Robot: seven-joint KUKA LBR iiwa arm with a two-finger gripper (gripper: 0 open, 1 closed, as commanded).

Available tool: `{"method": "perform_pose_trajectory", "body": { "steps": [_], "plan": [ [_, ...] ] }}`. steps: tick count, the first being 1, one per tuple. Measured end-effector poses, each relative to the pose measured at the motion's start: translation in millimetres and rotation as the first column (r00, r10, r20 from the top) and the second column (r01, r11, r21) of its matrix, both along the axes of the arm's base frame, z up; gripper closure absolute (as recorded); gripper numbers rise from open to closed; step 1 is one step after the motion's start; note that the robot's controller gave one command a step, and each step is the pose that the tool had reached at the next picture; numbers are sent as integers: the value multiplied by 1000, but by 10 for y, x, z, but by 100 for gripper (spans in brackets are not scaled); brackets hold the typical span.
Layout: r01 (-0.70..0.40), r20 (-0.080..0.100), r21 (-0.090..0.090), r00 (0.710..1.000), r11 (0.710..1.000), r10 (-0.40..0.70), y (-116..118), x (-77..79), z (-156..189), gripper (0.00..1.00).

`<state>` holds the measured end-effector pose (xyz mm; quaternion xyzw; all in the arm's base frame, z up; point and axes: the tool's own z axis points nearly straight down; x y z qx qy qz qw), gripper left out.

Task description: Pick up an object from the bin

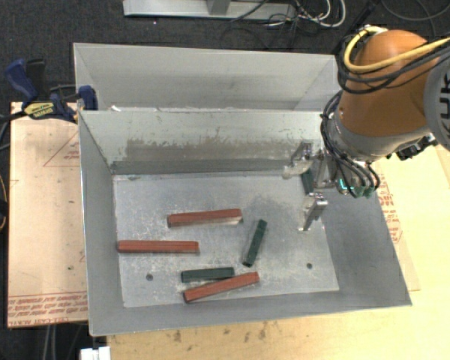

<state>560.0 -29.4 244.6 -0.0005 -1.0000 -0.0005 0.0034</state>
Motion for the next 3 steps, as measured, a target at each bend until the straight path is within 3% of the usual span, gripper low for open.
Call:
{"method": "perform_pose_trajectory", "body": {
  "steps": [1,2,3],
  "plan": [
    [0,8,0,1000,1000,0,1,14,45,0],
    [0,18,-1,1000,1000,0,-8,114,-345,0],
    [76,11,0,997,997,-76,282,74,-1049,0]
  ]
}}
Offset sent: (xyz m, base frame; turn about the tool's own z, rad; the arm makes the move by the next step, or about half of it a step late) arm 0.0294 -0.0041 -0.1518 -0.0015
